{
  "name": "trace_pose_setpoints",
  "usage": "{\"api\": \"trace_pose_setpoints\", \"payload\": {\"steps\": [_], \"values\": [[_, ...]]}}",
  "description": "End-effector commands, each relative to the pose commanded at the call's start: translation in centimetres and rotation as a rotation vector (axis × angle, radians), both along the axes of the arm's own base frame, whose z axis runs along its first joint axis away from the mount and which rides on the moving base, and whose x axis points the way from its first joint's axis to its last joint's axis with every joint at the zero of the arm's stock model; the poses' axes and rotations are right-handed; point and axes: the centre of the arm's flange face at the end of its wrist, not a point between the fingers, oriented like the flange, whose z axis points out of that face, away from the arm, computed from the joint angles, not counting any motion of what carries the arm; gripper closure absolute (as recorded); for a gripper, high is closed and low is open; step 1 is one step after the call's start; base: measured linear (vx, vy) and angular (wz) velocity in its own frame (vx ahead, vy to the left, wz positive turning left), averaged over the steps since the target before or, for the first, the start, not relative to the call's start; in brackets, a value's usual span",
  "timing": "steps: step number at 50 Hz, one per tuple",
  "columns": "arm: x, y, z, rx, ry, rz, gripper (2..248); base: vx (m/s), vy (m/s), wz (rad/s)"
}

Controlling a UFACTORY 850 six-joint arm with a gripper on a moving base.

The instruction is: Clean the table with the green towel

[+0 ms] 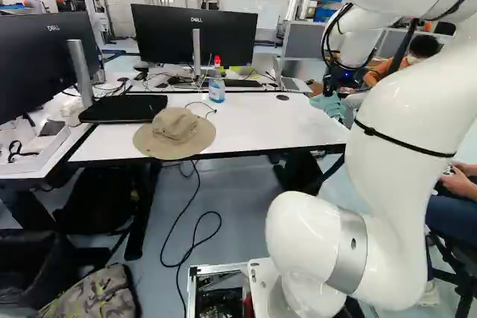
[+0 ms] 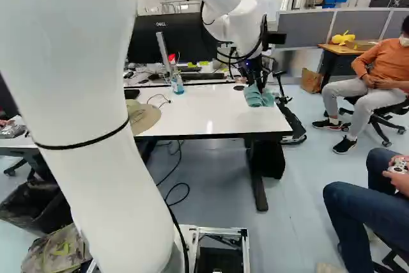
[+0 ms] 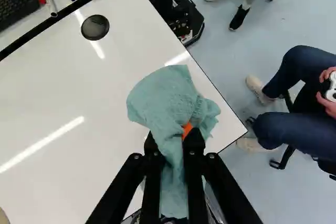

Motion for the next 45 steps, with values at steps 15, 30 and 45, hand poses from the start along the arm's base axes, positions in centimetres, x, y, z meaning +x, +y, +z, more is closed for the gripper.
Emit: {"api": "trace_pose_setpoints", "payload": {"steps": [15,30,45], "values": [[0.5,-1.2,0.0,-0.002,-0.003,-0.014,201,0.000,0.000,0.000],[0.5,-1.2,0.0,-0.002,-0.003,-0.014,141,0.000,0.000,0.000],[0.5,-1.2,0.0,-0.002,-0.003,-0.014,70,0.000,0.000,0.000]]}}
